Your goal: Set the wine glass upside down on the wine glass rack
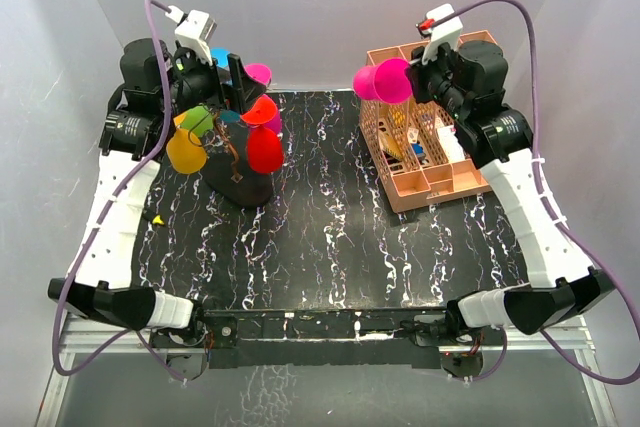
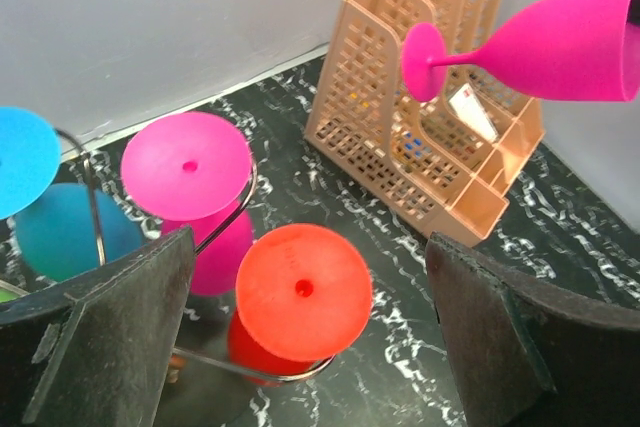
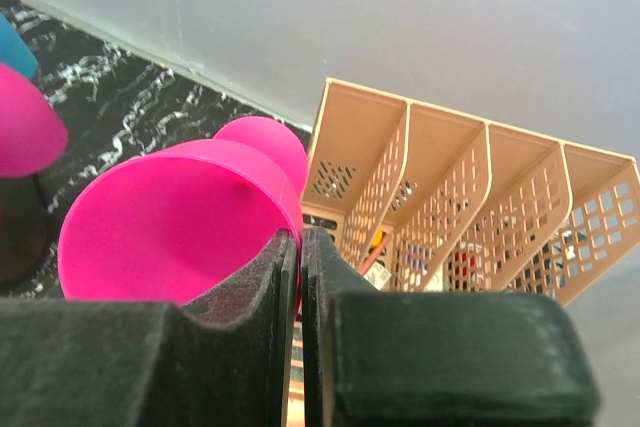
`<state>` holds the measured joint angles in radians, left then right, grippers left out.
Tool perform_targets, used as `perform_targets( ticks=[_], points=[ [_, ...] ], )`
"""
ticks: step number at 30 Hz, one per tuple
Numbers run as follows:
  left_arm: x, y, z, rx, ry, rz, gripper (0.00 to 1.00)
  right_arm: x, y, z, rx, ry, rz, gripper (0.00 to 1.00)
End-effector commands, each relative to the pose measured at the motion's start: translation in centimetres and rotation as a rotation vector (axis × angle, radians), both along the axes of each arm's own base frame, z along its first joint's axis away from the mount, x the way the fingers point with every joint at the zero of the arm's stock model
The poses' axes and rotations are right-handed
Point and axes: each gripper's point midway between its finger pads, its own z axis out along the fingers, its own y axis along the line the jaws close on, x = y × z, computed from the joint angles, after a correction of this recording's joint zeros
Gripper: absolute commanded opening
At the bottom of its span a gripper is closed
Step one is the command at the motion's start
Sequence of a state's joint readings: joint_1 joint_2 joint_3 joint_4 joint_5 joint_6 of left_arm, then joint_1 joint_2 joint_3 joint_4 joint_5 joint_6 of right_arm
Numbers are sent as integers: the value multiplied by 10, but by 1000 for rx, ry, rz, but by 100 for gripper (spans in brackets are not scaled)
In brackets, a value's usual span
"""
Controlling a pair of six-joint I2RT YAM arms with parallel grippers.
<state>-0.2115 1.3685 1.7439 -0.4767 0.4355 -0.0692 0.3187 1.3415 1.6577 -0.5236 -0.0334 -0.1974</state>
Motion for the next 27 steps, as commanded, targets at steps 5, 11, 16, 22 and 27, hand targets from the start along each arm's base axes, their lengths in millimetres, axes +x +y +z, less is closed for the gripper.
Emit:
perform_targets(
  ticks=[5, 11, 16, 22, 27],
  points=[
    [3, -45, 26, -156, 29, -150, 93, -16, 34, 87, 194, -170, 179, 8],
    [5, -66, 28, -226, 78, -189, 93, -36, 65, 100, 270, -134, 373, 8],
    [4, -72, 21, -274, 122, -186, 92, -45, 76, 104, 294, -118, 447, 8],
    [-2, -77, 17, -327, 165, -202, 76, -55, 83, 103, 305, -106, 510, 8],
    [-6, -81, 14, -359, 213, -215, 65, -62, 85, 107, 318, -106, 536, 8]
  ],
)
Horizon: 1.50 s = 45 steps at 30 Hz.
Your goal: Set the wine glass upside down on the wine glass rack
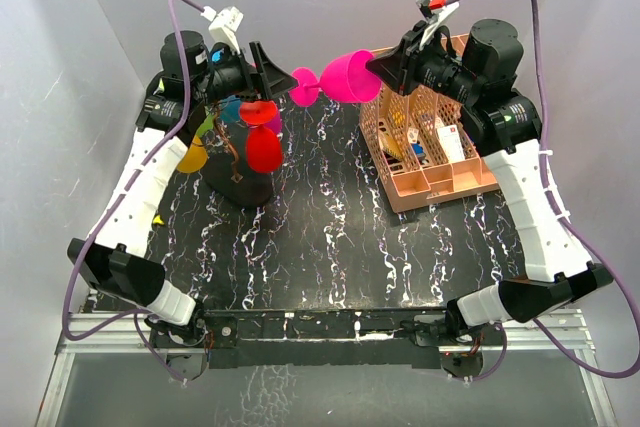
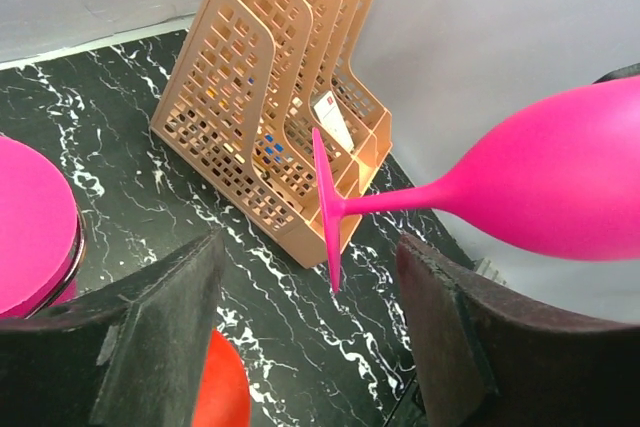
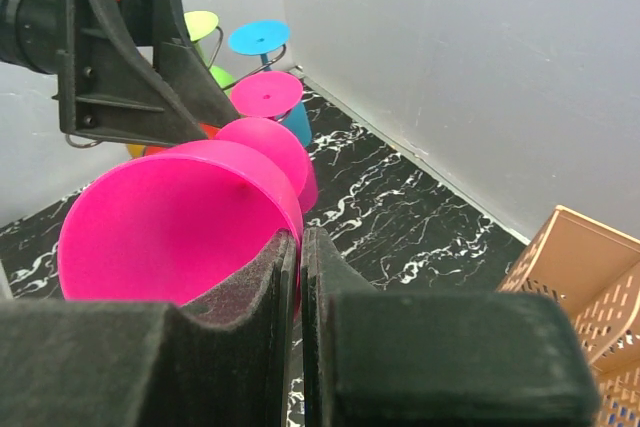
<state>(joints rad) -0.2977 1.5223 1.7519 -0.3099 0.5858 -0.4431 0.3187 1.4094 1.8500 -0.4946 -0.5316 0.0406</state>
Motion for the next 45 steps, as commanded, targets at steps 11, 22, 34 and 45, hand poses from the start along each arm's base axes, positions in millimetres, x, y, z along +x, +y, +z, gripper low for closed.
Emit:
perform_targets(
  ticks=[11, 22, 34, 45],
  points=[
    [-28, -11, 17, -103, 36, -88, 40, -19, 5, 41, 63, -108, 71, 8],
    [-30, -12, 14, -109, 52, -101, 16, -18, 8, 37, 61, -102, 81, 8],
    [-35, 2, 31, -74, -23, -46, 0, -18, -1, 22, 1, -128, 46, 36],
    [-33, 32, 52, 22, -142, 54, 0, -34, -23, 20, -103, -186, 12, 73]
  ],
)
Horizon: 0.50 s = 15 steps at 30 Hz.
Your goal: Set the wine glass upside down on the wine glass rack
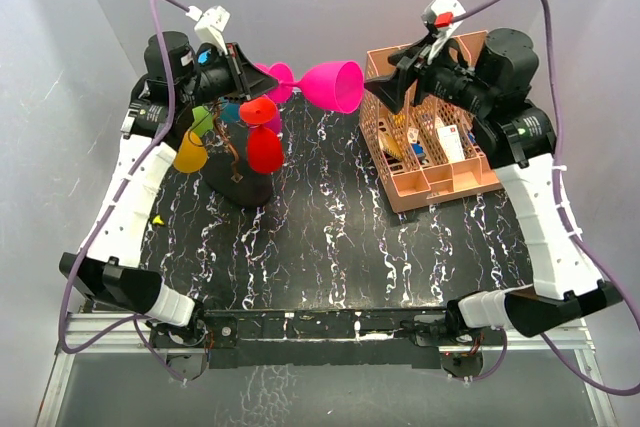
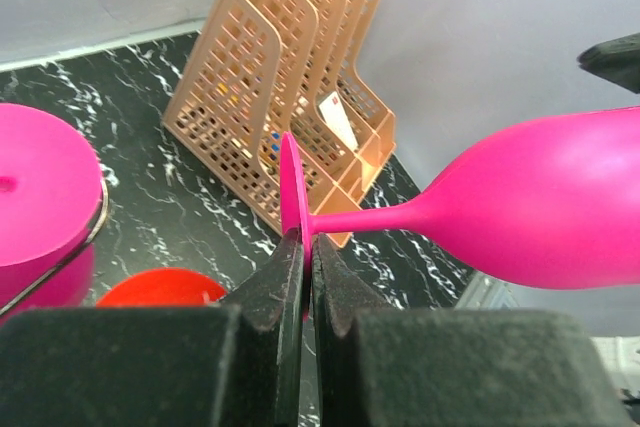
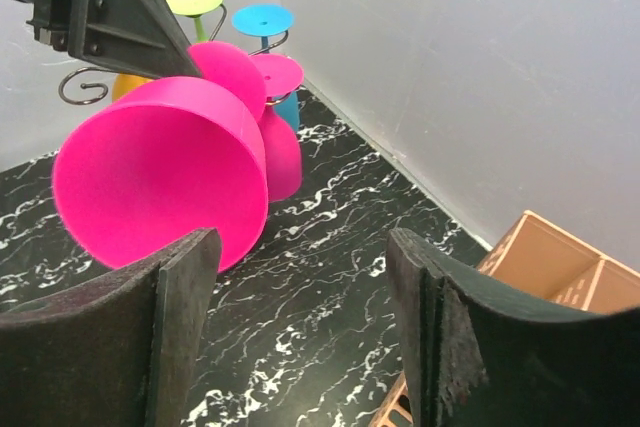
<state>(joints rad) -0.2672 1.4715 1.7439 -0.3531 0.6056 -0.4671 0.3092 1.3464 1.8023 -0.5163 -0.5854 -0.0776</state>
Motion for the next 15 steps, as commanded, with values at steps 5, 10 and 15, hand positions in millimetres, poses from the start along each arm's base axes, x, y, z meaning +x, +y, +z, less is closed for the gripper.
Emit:
perform_targets(
  ticks=[5, 10, 15],
  points=[
    [-21, 34, 46, 194, -267, 69, 0, -11, -40, 20, -30, -103, -119, 76],
    [-33, 42, 48, 415, -377, 70, 0, 0, -55, 8, -52, -89, -199, 77],
    [-52, 58, 47, 592, -513, 84, 0, 16, -64, -20, -66, -40, -243, 79]
  ],
)
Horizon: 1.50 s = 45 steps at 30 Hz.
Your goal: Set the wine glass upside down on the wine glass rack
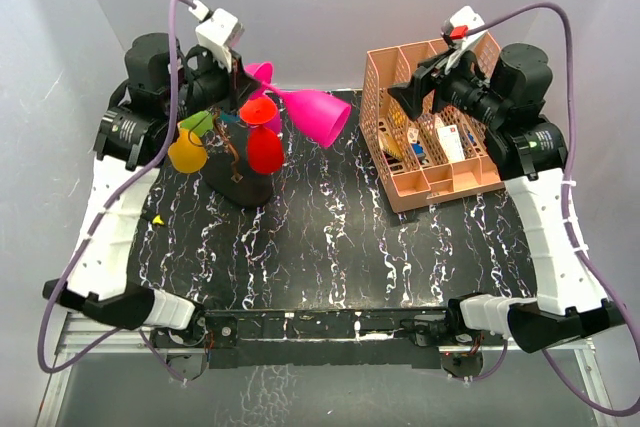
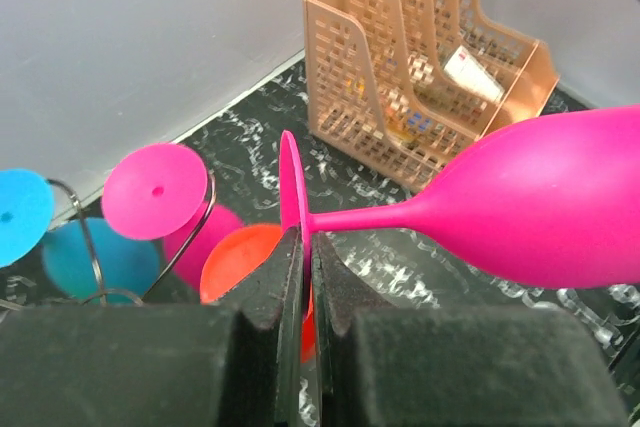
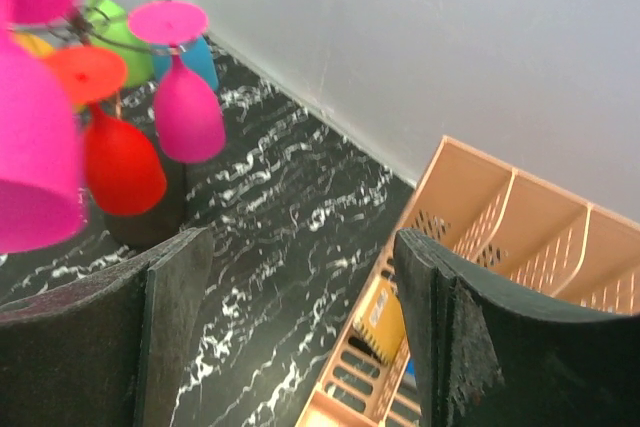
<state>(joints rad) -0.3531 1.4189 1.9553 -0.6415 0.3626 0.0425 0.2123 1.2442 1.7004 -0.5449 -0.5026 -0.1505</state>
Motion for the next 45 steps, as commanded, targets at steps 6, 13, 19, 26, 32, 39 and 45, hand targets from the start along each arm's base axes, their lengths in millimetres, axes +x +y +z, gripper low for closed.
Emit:
perform_targets(
  ticks=[6, 13, 19, 26, 32, 39, 45],
  points=[
    [-37, 42, -10, 340, -170, 27, 0, 19, -14, -33, -16, 27, -69, 80],
    [-48, 61, -29, 503, -183, 19, 0, 20, -19, -47, -50, 36, -87, 81],
    [-48, 90, -27, 646, -219, 98, 0, 19, -20, -52, -50, 46, -75, 82],
    [-44, 105, -37, 753, -215, 131, 0, 19, -21, -54, -49, 51, -76, 83],
    [-35, 111, -46, 821, -211, 144, 0, 19, -21, -55, -46, 55, -74, 83],
    [-24, 109, -55, 864, -218, 135, 0, 20, -22, -58, -44, 60, -71, 84],
    [-14, 108, -57, 872, -226, 149, 0, 19, -22, -59, -43, 61, -67, 84]
  ],
)
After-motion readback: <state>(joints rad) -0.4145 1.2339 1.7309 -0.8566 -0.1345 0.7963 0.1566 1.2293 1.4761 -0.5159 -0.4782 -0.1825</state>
